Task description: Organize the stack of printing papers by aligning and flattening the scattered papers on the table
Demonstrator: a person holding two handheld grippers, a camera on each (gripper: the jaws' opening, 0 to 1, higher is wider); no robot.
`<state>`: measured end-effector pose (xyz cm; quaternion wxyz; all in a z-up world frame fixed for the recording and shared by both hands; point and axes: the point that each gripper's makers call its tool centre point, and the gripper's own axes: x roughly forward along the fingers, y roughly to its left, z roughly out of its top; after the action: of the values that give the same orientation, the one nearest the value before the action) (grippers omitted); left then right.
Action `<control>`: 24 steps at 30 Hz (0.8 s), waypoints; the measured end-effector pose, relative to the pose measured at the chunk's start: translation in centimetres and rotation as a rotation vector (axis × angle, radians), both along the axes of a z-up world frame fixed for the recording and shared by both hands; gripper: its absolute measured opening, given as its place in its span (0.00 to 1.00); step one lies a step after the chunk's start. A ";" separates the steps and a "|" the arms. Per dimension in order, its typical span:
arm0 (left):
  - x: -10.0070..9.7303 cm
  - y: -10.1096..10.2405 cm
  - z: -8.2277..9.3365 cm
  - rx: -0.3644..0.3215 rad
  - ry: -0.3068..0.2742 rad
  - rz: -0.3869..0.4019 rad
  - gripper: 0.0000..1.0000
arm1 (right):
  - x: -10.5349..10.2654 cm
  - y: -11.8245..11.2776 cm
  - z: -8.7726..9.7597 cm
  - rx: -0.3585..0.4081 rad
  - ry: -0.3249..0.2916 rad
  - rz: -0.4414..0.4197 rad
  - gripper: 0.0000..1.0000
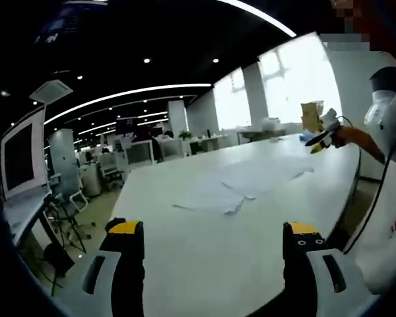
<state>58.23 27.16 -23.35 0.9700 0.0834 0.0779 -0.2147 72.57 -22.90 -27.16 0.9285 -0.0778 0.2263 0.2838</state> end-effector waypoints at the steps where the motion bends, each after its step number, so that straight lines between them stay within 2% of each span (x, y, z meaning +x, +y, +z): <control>1: 0.2 0.0 0.0 0.000 0.003 -0.002 0.89 | 0.1 0.1 0.0 -0.002 0.002 0.001 0.85; 4: 0.4 0.1 0.1 0.013 -0.002 -0.009 0.89 | 0.4 0.1 -0.2 -0.022 0.004 0.002 0.85; 7: 0.9 0.5 0.7 -0.010 -0.016 0.005 0.89 | 0.8 0.1 -0.2 -0.062 -0.013 -0.010 0.85; 13: 1.3 0.6 0.5 -0.015 -0.024 0.019 0.89 | 1.3 0.8 -0.6 -0.067 0.019 0.013 0.85; 18: 1.6 0.5 -0.1 -0.025 -0.014 0.022 0.89 | 1.7 1.2 -0.6 -0.063 0.016 0.012 0.85; 24: 2.6 1.2 0.8 -0.038 -0.025 0.012 0.89 | 1.9 1.4 -0.5 -0.051 0.009 0.002 0.85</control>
<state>60.86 28.38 -22.56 0.9736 0.0671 0.0622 -0.2090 74.44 -21.52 -27.69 0.9248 -0.1006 0.2378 0.2793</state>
